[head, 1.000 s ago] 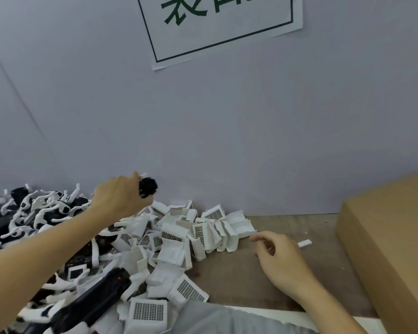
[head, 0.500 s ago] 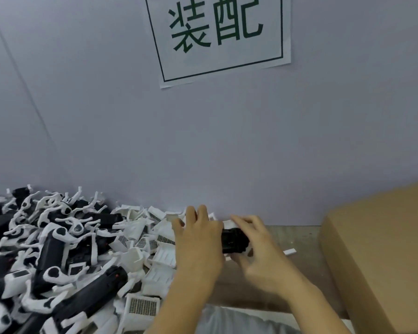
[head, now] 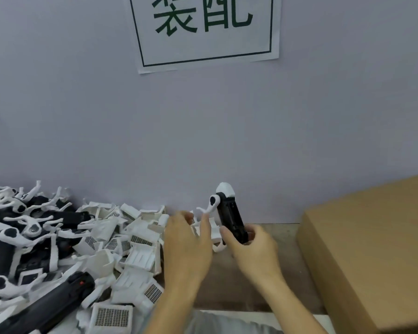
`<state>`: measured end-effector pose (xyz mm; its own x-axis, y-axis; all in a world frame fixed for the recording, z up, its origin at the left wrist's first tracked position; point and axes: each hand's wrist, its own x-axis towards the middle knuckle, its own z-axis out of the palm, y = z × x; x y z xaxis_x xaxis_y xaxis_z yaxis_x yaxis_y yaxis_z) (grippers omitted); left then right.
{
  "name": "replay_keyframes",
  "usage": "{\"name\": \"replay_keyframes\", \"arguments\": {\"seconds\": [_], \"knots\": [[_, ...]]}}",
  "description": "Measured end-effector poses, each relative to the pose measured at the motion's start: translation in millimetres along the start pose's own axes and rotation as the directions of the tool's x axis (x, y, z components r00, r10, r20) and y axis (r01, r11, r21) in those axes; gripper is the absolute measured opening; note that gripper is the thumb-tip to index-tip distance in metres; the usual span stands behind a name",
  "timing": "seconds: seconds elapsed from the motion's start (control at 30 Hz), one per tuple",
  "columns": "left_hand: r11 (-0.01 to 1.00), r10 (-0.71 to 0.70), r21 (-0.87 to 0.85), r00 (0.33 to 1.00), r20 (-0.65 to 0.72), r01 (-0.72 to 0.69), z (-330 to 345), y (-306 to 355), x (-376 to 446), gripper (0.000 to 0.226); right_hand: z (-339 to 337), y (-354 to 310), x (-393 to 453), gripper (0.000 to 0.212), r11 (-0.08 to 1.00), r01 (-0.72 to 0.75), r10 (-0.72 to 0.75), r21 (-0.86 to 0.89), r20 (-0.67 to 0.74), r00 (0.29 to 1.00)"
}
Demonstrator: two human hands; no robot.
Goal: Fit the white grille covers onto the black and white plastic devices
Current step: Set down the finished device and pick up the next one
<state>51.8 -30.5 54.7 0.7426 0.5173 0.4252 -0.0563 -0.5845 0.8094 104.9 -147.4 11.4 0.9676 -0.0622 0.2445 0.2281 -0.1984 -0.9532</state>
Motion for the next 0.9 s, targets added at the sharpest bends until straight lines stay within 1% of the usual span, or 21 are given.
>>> {"name": "replay_keyframes", "arguments": {"seconds": [0.03, 0.07, 0.1, 0.13, 0.17, 0.2, 0.23, 0.3, 0.33, 0.37, 0.4, 0.43, 0.5, 0.6, 0.67, 0.7, 0.73, 0.77, 0.83, 0.9], "knots": [[0.995, -0.055, -0.081, 0.993, 0.108, 0.064, 0.4, 0.6, 0.4, 0.027, 1.8, -0.6, -0.6, 0.041, 0.998, -0.050, 0.050, 0.049, 0.009, 0.999], [0.987, -0.071, -0.129, 0.978, 0.198, 0.098, -0.6, 1.5, 0.4, 0.041, 3.3, -1.1, -1.6, 0.043, 0.996, -0.071, 0.070, 0.058, 0.024, 0.997], [0.981, -0.063, -0.158, 0.958, 0.279, 0.111, -1.2, 1.6, 0.3, 0.048, 4.8, -1.1, -3.0, 0.043, 0.998, -0.056, 0.054, 0.030, 0.039, 0.998], [0.980, -0.047, -0.165, 0.942, 0.332, 0.107, -0.7, 1.5, 0.6, 0.049, 6.0, -0.7, -4.7, 0.044, 1.000, -0.009, 0.010, -0.018, 0.056, 0.998], [0.980, -0.037, -0.168, 0.932, 0.361, 0.104, 1.2, 0.6, 0.4, 0.044, 7.2, -1.0, -7.0, 0.043, 0.996, 0.060, -0.054, -0.070, 0.084, 0.995], [0.975, -0.048, -0.184, 0.933, 0.357, 0.121, 3.9, -0.9, -0.2, 0.036, 8.5, -2.3, -9.6, 0.042, 0.984, 0.135, -0.120, -0.115, 0.127, 0.985], [0.954, -0.087, -0.243, 0.941, 0.326, 0.173, 7.3, -2.4, -0.1, 0.030, 10.3, -3.6, -12.0, 0.042, 0.968, 0.199, -0.171, -0.155, 0.179, 0.969], [0.846, -0.217, -0.436, 0.945, 0.246, 0.308, 12.8, -5.5, 2.2, 0.022, 14.6, -5.5, -14.9, 0.051, 0.925, 0.299, -0.237, -0.235, 0.260, 0.936], [0.787, -0.266, -0.508, 0.936, 0.232, 0.350, 13.7, -6.4, 3.1, 0.019, 15.9, -6.5, -15.8, 0.054, 0.905, 0.337, -0.264, -0.261, 0.277, 0.924], [0.741, -0.294, -0.554, 0.925, 0.240, 0.380, 14.1, -7.5, 3.5, 0.018, 17.1, -7.5, -16.8, 0.052, 0.895, 0.362, -0.288, -0.262, 0.281, 0.915], [0.709, -0.301, -0.583, 0.918, 0.258, 0.396, 15.1, -8.6, 3.3, 0.018, 17.7, -8.4, -17.7, 0.044, 0.899, 0.370, -0.305, -0.234, 0.274, 0.912], [0.698, -0.286, -0.597, 0.918, 0.274, 0.396, 16.1, -10.9, 2.6, 0.018, 17.6, -9.7, -19.2, 0.035, 0.916, 0.357, -0.305, -0.182, 0.258, 0.917], [0.718, -0.246, -0.591, 0.928, 0.280, 0.368, 20.2, -13.7, 2.0, 0.018, 16.7, -13.1, -21.0, 0.026, 0.951, 0.301, -0.277, -0.074, 0.230, 0.933], [0.777, -0.193, -0.554, 0.951, 0.240, 0.298, 26.1, -16.8, 2.2, 0.018, 14.6, -14.0, -20.2, 0.028, 0.961, 0.270, -0.252, -0.052, 0.231, 0.940], [0.813, -0.154, -0.525, 0.963, 0.221, 0.251, 27.4, -20.4, 2.8, 0.012, 12.4, -13.0, -19.9, 0.031, 0.968, 0.247, -0.228, -0.037, 0.275, 0.934], [0.832, -0.135, -0.505, 0.967, 0.217, 0.230, 26.8, -21.7, 2.9, 0.008, 11.3, -11.8, -19.4, 0.035, 0.973, 0.231, -0.215, -0.012, 0.322, 0.922], [0.862, -0.109, -0.467, 0.972, 0.207, 0.196, 25.2, -22.4, 2.8, 0.010, 9.8, -10.7, -19.2, 0.042, 0.976, 0.218, -0.210, 0.020, 0.369, 0.905], [0.905, -0.069, -0.401, 0.979, 0.194, 0.143, 22.9, -24.0, 2.5, 0.017, 8.0, -10.2, -19.3, 0.049, 0.978, 0.203, -0.209, 0.058, 0.397, 0.894], [0.977, 0.061, -0.214, 0.981, 0.186, -0.020, 19.2, -27.9, 1.7, 0.024, 3.3, -10.6, -17.0, 0.060, 0.976, 0.132, -0.191, 0.172, 0.388, 0.902], [0.976, 0.218, -0.051, 0.944, 0.249, -0.212, 18.6, -29.4, -2.1, 0.021, 0.6, -11.4, -12.9, 0.057, 0.953, 0.051, -0.155, 0.300, 0.336, 0.929]]}}
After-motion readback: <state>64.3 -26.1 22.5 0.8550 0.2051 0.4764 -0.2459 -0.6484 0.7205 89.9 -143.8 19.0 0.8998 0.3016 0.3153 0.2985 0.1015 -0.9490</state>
